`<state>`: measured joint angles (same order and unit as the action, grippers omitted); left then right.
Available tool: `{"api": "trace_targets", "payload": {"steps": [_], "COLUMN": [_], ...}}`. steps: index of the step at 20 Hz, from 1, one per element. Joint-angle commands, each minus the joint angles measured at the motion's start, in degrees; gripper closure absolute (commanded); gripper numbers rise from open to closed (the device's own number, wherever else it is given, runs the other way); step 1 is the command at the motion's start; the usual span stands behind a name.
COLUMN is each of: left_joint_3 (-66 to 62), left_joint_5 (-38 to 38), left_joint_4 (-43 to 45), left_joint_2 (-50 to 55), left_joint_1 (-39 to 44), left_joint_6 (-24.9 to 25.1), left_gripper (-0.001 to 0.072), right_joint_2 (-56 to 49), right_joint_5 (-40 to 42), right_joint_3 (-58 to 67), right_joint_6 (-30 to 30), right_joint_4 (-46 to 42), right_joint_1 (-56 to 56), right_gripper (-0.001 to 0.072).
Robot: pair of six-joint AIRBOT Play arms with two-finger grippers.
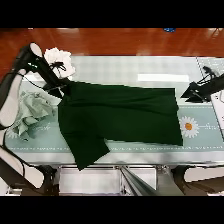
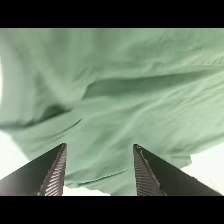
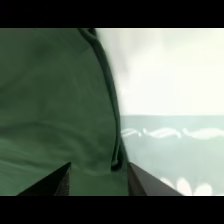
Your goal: Fold the shirts.
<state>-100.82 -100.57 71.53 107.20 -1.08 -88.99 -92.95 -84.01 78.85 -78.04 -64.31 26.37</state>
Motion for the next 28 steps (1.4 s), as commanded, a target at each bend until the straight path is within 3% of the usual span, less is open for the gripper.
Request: {"api": "trace_targets", "payload": {"steps": [1, 4, 8, 11, 15, 20, 26, 27, 28], "left_joint_3": [8.63, 30.73, 63.6, 77.05, 81.99, 82.05, 82.07, 82.07, 82.01], "left_joint_5": [10.08, 19.3, 29.35, 28.2, 26.67, 29.64, 34.75, 35.95, 37.2], "left_joint_4": [5.46, 4.2, -13.68, -18.45, -21.07, -19.96, -24.09, -24.65, -25.35], "left_joint_2": [-12.31, -28.2, -49.64, -56.92, -56.06, -48.92, -38.1, -37.4, -37.11], "left_joint_1": [-1.46, -7.06, -21.07, -30.47, -31.71, -25.35, -13.57, -12.22, -11.45], "left_joint_6": [-1.75, -1.77, 2.43, 7.17, 12.0, 11.41, 15.34, 15.3, 15.3], "left_gripper": [0.0198, 0.02, 0.02, 0.0199, 0.0199, 0.0199, 0.0201, 0.0217, 0.0368], "right_joint_2": [8.85, 18.73, 27.61, 29.24, 29.24, 29.24, 29.24, 29.27, 29.42], "right_joint_5": [4.72, 9.7, 13.92, 14.16, 13.25, 11.32, 8.11, 7.63, 5.95], "right_joint_3": [-5.33, -18.32, -33.29, -37.16, -37.31, -37.31, -37.24, -37.13, -37.13], "right_joint_6": [0.0, 5.4, 12.2, 13.64, 13.7, 13.75, 12.35, 11.8, 11.67], "right_joint_4": [3.13, 10.25, 23.06, 25.2, 24.65, 24.7, 25.0, 25.33, 25.42], "right_joint_1": [4.11, 7.98, 9.01, 6.6, 4.02, 3.76, 5.25, 7.04, 9.29], "right_gripper": [0.0299, 0.0299, 0.0299, 0.0299, 0.0299, 0.0299, 0.0299, 0.0299, 0.0299]}}
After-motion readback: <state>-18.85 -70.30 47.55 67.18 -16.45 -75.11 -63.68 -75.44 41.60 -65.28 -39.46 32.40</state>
